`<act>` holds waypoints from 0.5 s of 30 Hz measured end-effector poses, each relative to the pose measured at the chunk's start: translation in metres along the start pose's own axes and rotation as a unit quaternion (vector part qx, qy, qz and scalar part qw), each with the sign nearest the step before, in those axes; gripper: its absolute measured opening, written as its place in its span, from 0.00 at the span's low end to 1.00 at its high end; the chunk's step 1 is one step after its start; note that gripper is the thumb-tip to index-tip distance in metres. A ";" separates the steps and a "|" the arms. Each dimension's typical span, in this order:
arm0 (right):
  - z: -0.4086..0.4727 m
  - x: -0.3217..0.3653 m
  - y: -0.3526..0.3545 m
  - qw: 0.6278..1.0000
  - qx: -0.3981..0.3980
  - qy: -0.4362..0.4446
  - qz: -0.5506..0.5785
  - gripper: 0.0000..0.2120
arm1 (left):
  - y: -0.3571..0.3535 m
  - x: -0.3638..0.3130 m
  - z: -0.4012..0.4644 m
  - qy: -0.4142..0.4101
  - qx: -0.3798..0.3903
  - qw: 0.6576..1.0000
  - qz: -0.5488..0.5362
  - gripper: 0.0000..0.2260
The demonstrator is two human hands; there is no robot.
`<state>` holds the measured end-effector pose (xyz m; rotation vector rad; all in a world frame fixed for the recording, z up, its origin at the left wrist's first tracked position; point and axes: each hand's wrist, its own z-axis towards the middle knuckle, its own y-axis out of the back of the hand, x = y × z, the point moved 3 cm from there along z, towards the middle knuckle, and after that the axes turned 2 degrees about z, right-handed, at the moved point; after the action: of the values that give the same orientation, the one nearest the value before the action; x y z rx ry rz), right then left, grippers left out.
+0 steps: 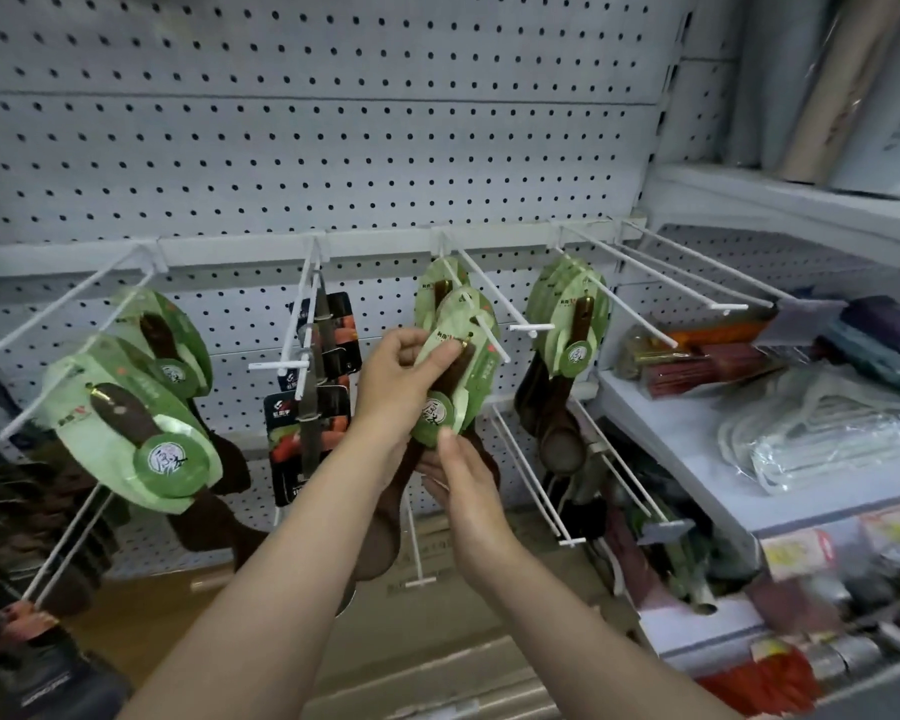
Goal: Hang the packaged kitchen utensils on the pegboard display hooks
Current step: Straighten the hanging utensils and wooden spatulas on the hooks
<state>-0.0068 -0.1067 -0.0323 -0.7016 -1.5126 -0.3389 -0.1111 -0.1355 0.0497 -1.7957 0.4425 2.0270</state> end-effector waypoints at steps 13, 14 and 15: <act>-0.017 -0.011 0.021 0.993 -0.078 0.024 0.083 0.08 | -0.001 0.001 -0.010 0.017 0.041 0.998 -0.040 0.05; -0.017 -0.010 0.024 0.992 -0.085 0.024 0.087 0.09 | -0.002 0.002 -0.010 0.018 0.043 0.998 -0.042 0.05; -0.016 -0.010 0.026 0.992 -0.091 0.023 0.088 0.11 | -0.003 0.003 -0.011 0.020 0.045 0.998 -0.045 0.04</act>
<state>0.0210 -0.0982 -0.0466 -0.9589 -1.3752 -0.3591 -0.1003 -0.1375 0.0459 -1.7711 0.4482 1.8835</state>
